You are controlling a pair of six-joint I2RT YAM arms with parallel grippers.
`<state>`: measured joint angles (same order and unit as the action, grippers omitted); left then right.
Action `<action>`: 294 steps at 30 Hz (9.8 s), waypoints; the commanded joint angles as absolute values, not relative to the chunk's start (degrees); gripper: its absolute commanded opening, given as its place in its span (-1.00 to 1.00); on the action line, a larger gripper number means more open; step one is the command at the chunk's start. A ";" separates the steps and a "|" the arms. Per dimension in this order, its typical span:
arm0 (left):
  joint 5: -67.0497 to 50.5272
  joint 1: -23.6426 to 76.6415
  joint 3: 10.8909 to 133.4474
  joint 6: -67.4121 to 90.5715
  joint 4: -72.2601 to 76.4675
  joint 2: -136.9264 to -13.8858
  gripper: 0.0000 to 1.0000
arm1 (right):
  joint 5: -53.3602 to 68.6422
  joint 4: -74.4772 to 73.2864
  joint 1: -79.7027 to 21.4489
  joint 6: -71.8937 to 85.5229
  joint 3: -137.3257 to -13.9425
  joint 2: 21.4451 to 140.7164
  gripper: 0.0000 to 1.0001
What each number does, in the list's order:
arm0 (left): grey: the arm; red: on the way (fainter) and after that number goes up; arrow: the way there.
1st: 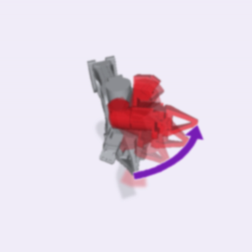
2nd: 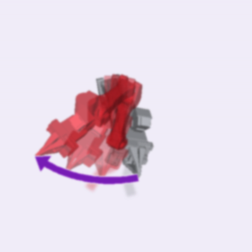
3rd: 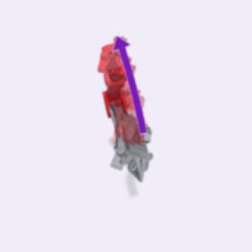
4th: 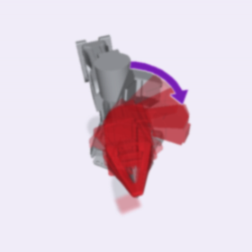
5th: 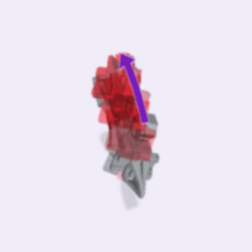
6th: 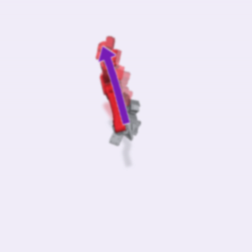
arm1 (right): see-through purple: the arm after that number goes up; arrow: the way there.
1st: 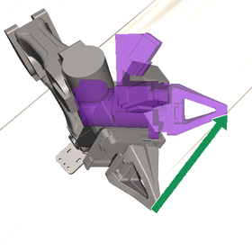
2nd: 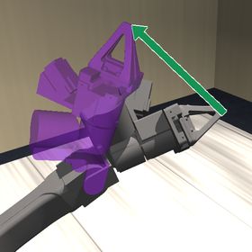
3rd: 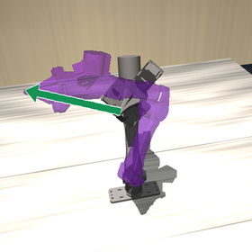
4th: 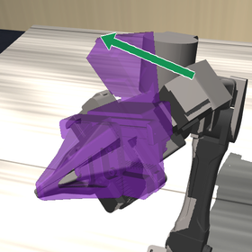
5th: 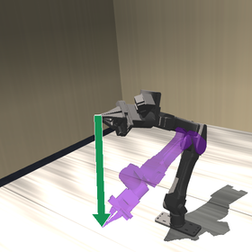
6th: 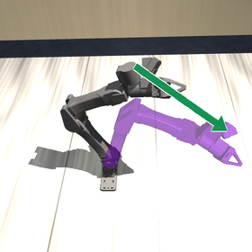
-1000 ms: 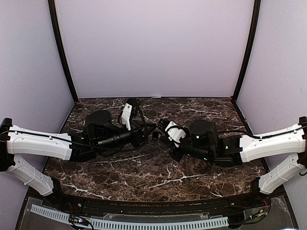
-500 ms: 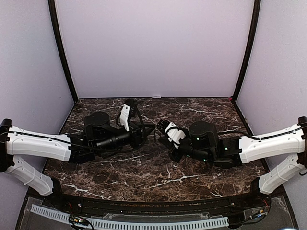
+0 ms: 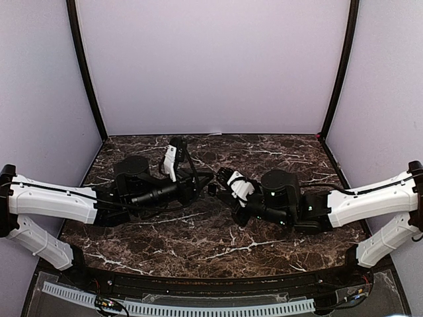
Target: Remove the keys from the keyring
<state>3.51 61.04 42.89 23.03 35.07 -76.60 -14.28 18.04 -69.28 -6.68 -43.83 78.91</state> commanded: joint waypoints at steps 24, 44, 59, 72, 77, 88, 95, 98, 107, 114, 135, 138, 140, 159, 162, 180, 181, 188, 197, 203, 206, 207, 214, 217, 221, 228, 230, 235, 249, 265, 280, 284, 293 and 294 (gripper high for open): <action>4.01 59.36 38.73 26.72 49.39 -72.34 -1.00 | 2.23 24.34 -71.53 -1.61 -39.35 77.26 -1.00; -5.78 58.73 41.47 29.12 40.25 -71.17 -1.00 | -12.21 18.03 -70.62 -6.23 -41.90 74.40 -1.00; -15.62 57.53 44.20 33.99 35.08 -74.42 -1.00 | -17.92 14.19 -68.57 -18.73 -45.15 72.47 -1.00; -20.91 54.89 41.95 44.34 40.19 -77.72 -1.00 | -11.63 13.77 -65.42 -17.93 -48.18 73.64 -0.81; -21.15 54.25 41.10 47.53 41.20 -78.52 -1.00 | -10.09 14.32 -64.25 -14.06 -49.58 75.21 -0.49; -20.00 52.45 37.52 53.54 43.26 -78.73 -1.00 | -5.31 14.15 -61.14 -4.75 -52.97 77.87 0.04; -17.90 52.21 35.45 57.16 49.50 -79.91 -1.00 | 2.48 13.67 -59.03 7.16 -54.29 79.50 0.11; -17.22 52.06 34.64 58.53 52.24 -80.43 -1.00 | 3.11 13.29 -58.73 11.03 -54.12 79.93 0.11; -15.79 51.68 34.34 58.87 51.88 -80.61 -1.00 | 11.96 19.92 -57.61 19.69 -46.29 73.31 0.01; -13.48 51.61 34.46 59.13 50.50 -80.27 -1.00 | 14.42 32.61 -61.89 24.23 -37.35 71.05 -0.31; -10.82 51.61 34.03 58.98 48.65 -78.93 -1.00 | 9.42 43.94 -62.57 32.16 -40.87 86.13 -0.25; -10.90 51.61 34.18 58.73 48.61 -78.84 -1.00 | 9.23 45.17 -62.01 33.02 -40.87 86.71 -0.16; -10.90 51.64 34.25 58.62 48.61 -78.82 -1.00 | 9.48 46.26 -61.44 33.55 -40.73 87.17 -0.12; -10.21 51.65 33.08 59.17 50.70 -78.44 -1.00 | 11.35 50.45 -59.41 35.29 -44.93 91.05 -0.27; -9.87 51.68 32.81 59.20 50.96 -78.19 -1.00 | 11.99 50.90 -59.41 35.54 -45.05 91.23 -0.33; -9.05 51.68 31.14 59.09 54.78 -77.57 -1.00 | 19.06 54.21 -59.41 35.94 -45.47 94.26 -0.20; -9.01 51.68 31.12 59.01 54.76 -77.48 -1.00 | 19.27 54.31 -59.36 35.97 -45.50 94.30 -0.20; -9.06 51.68 31.12 58.88 54.91 -77.28 -1.00 | 20.43 55.61 -59.40 36.17 -45.42 95.10 -0.53; -10.09 51.68 30.92 58.33 55.39 -77.14 -1.00 | 20.89 57.50 -59.26 35.88 -44.54 94.64 -0.95; -10.65 51.68 30.08 58.14 56.55 -77.17 -1.00 | 20.44 57.27 -59.15 33.44 -43.83 93.02 -1.00; -11.44 51.68 30.04 57.97 57.05 -77.17 -0.90 | 20.64 54.97 -59.05 31.17 -43.92 92.14 -1.00; -11.57 51.68 29.90 57.78 57.42 -77.17 -0.77 | 20.92 53.99 -58.98 30.41 -43.92 92.05 -1.00; -9.83 51.59 27.49 55.57 57.75 -74.53 0.24 | 30.79 39.06 -56.35 24.02 -46.08 86.07 -1.00; -8.49 51.59 26.21 53.02 55.75 -71.57 0.44 | 37.83 25.27 -54.17 19.65 -49.42 83.99 -1.00; -8.99 51.59 24.97 45.97 53.91 -68.25 0.53 | 45.66 2.67 -52.52 10.88 -56.92 83.75 -1.00; -24.95 51.58 27.75 29.60 50.27 -69.05 0.47 | 53.15 -41.95 -52.26 -4.51 -79.12 95.04 -1.00; -26.80 51.59 28.00 27.38 49.15 -69.12 0.47 | 49.90 -51.25 -52.21 -6.63 -83.43 98.31 -1.00; -24.98 51.50 26.54 22.82 46.79 -67.99 0.47 | 36.96 -58.40 -52.36 -4.09 -84.50 100.98 -1.00; -31.07 51.37 23.75 22.04 54.16 -69.37 0.31 | 26.63 -49.86 -52.56 -4.21 -81.74 96.45 -1.00; -37.03 52.91 31.54 24.43 59.78 -78.02 -0.20 | 48.37 -20.84 -51.64 1.66 -70.36 84.36 -1.00; -38.94 53.96 30.74 27.50 64.81 -78.55 -0.39 | 55.57 -9.69 -49.97 7.68 -65.62 81.42 -1.00; -38.56 53.96 30.93 27.75 65.35 -79.19 -0.39 | 56.93 -8.65 -49.95 8.31 -65.57 81.47 -1.00; -37.79 53.96 31.33 28.99 69.00 -80.71 -0.39 | 59.15 -7.64 -49.94 9.05 -63.66 81.52 -1.00; -37.79 53.96 31.29 29.31 69.47 -80.83 -0.40 | 59.23 -7.65 -49.95 9.10 -63.57 81.48 -1.00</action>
